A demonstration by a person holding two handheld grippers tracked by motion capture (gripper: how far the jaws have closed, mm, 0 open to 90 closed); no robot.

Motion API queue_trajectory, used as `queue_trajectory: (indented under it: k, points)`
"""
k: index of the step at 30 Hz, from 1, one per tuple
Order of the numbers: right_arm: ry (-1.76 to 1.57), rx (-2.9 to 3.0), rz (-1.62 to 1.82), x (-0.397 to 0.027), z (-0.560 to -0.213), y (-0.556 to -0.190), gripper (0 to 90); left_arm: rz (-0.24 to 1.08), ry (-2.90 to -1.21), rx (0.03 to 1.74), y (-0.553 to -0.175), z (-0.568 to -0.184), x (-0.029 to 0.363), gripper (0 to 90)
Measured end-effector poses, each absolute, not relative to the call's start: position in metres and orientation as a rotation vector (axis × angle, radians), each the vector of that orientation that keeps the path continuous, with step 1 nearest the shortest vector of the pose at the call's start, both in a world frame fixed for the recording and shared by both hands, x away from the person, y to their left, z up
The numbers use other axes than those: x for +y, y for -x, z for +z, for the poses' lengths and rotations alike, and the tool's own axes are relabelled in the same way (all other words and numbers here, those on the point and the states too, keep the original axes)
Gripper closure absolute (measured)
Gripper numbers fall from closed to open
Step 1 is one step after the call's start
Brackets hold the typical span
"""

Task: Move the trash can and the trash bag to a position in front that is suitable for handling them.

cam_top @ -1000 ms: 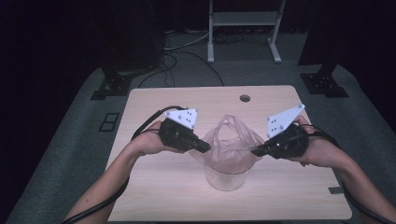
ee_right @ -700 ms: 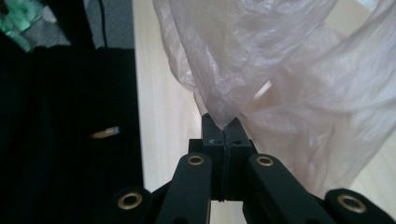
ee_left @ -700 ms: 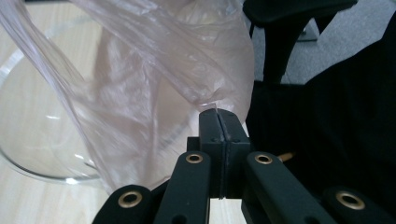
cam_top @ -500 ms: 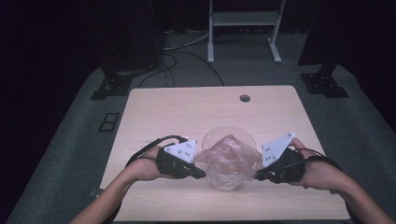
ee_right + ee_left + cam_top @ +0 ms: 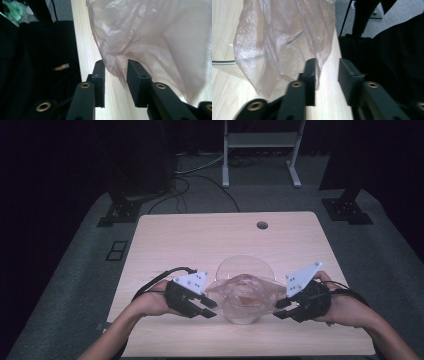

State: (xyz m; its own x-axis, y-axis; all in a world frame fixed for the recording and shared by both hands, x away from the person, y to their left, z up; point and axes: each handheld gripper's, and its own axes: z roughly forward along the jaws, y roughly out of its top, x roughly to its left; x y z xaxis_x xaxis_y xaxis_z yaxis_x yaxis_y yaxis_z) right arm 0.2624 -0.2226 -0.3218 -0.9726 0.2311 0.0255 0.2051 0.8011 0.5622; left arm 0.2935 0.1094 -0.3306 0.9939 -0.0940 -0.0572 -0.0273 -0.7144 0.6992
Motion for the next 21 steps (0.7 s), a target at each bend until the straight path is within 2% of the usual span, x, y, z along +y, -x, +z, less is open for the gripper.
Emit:
queue_trajectory:
  k: [9,12,14,18,19,21]
  points:
    - [-0.389,2.878,0.966,-0.243,-0.298,-0.239,61.5,-0.108,-2.339,-0.075,-0.278,-0.3,0.12,54.2]
    - [-0.376,2.815,1.003,-0.25,-0.28,-0.233,60.0,-0.07,-2.323,-0.073,-0.276,-0.289,0.122,51.6]
    - [-0.386,2.773,1.007,-0.25,-0.272,-0.235,57.0,0.0,-2.329,-0.043,-0.279,-0.281,0.121,48.5]
    - [-0.399,2.731,0.993,-0.245,-0.264,-0.245,53.1,0.046,-2.345,-0.004,-0.288,-0.278,0.117,41.4]
    - [-0.406,2.727,0.993,-0.24,-0.261,-0.254,50.6,0.066,-2.346,0.023,-0.292,-0.278,0.115,37.3]
    - [-0.423,2.738,0.991,-0.236,-0.259,-0.263,48.6,0.073,-2.367,0.087,-0.302,-0.28,0.109,34.7]
